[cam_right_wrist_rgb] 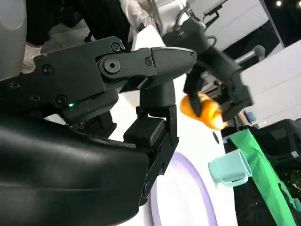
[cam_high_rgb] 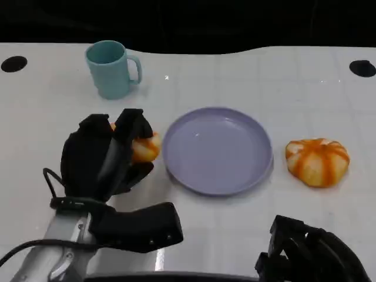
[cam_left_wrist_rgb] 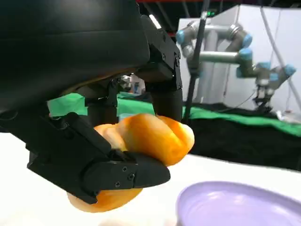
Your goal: Grasp the bread from the table and place it into the plate.
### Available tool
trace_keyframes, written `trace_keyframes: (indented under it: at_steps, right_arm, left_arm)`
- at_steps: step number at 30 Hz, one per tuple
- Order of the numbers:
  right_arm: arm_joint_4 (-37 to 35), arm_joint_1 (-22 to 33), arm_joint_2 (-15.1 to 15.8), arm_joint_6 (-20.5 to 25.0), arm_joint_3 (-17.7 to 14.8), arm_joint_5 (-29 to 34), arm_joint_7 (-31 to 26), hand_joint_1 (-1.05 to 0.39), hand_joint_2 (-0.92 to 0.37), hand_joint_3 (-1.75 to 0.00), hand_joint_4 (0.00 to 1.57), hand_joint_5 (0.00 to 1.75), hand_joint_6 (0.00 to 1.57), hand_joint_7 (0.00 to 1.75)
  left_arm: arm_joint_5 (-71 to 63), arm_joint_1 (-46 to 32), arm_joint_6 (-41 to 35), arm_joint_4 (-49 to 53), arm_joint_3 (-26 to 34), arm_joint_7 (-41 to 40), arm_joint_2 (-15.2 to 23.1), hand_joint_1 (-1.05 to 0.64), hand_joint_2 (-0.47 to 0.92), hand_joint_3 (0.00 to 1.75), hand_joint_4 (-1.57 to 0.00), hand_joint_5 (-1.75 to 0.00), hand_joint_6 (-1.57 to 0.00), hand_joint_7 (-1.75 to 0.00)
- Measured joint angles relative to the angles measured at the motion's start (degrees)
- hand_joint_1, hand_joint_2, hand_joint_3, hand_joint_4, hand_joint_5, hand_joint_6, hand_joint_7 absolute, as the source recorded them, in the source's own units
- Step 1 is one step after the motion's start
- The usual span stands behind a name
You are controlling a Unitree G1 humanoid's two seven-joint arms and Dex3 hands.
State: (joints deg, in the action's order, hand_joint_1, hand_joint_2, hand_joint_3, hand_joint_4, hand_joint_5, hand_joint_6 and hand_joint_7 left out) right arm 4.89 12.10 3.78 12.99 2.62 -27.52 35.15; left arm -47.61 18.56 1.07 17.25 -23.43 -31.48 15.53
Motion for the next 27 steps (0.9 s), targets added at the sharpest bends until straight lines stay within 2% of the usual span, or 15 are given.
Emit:
trace_keyframes:
  at_steps: [4,12,18,27]
  right_arm:
    - [-0.3,-0.1,0.0,0.0,0.0,0.0,0.2,-0.72,-0.92,-0.24,0.86,1.61,0.77,1.37]
    - [-1.4,-0.3,-0.2,-0.3,-0.1,-0.3,0.5,-0.71,-0.92,-0.22,0.86,1.6,0.78,1.35]
    - [-1.4,-0.3,-0.2,-0.4,-0.1,-0.2,0.5,-0.72,-0.92,-0.22,0.86,1.59,0.78,1.34]
    - [-1.3,-0.2,-0.2,-0.6,0.3,-0.1,0.5,-0.72,-0.92,-0.24,0.86,1.61,0.79,1.34]
  left_arm:
    - [2.0,0.7,1.9,-2.1,0.7,3.0,-0.3,-0.11,0.34,1.27,-0.95,-1.75,-0.75,-1.75]
    - [3.9,5.7,4.8,-0.3,0.6,7.6,-3.2,-0.09,0.33,1.31,-0.95,-1.75,-0.75,-1.75]
    - [4.4,10.6,7.6,7.2,-0.7,8.2,-6.1,-0.12,0.38,1.2,-0.95,-1.75,-0.74,-1.75]
    - [4.9,17.7,10.1,19.0,-3.2,10.2,-10.7,-0.14,0.42,1.16,-0.96,-1.75,-0.73,-1.75]
